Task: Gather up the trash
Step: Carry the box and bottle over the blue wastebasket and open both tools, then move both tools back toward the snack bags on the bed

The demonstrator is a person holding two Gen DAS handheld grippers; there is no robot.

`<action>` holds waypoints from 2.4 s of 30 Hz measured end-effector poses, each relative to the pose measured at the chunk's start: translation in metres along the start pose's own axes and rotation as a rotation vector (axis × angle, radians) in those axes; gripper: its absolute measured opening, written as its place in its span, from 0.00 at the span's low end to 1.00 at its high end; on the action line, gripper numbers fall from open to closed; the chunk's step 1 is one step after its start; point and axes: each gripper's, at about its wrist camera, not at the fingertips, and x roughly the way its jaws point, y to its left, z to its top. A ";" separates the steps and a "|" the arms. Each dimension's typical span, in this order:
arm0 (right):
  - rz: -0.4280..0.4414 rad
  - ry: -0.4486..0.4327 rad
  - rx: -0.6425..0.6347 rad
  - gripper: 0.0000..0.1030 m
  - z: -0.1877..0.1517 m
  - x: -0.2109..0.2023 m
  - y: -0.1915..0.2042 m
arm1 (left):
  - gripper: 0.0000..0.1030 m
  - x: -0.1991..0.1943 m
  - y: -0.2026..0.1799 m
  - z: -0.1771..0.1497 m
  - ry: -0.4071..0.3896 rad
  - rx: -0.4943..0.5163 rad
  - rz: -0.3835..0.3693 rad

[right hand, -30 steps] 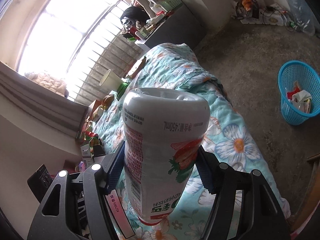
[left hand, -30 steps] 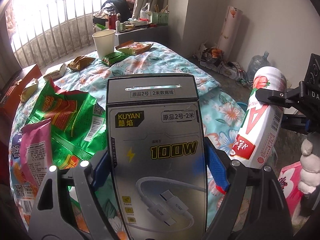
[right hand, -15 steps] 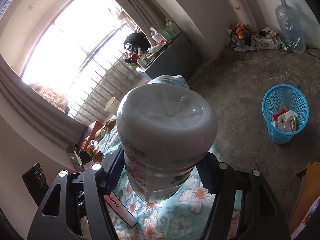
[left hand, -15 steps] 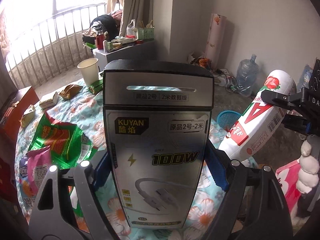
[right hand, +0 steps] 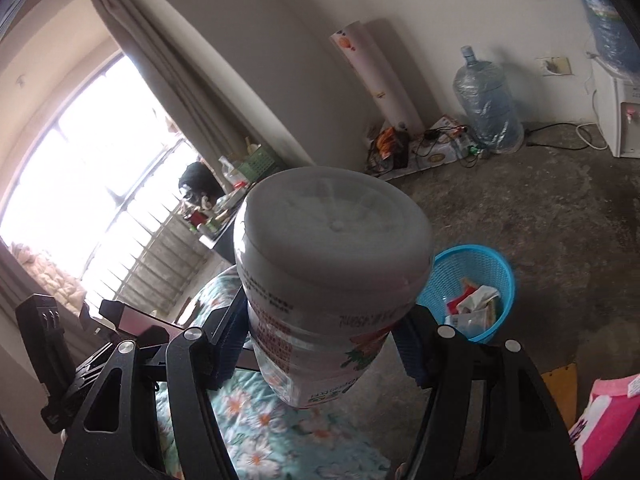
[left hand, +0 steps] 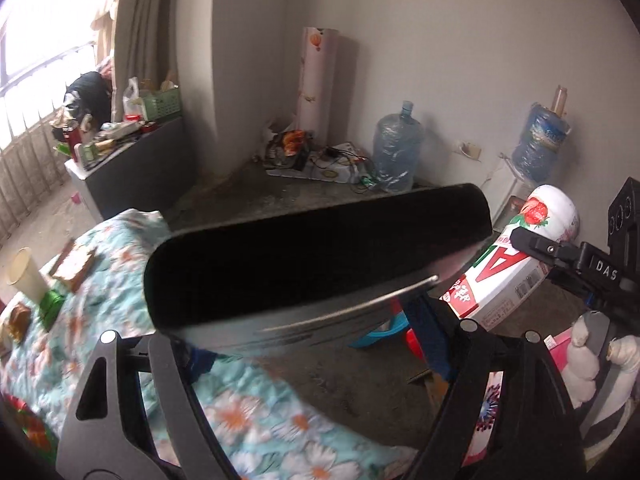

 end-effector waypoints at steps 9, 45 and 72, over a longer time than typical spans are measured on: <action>-0.192 0.000 0.141 0.62 0.022 0.082 -0.104 | 0.75 0.188 -0.065 0.040 0.159 0.044 -0.124; -0.050 -0.039 0.181 0.80 -0.080 0.056 -0.060 | 0.83 -0.021 0.033 -0.034 -0.013 -0.122 -0.155; 0.536 0.615 -0.223 0.82 -0.230 0.096 0.238 | 0.83 -0.338 0.251 -0.341 -0.220 -0.713 0.623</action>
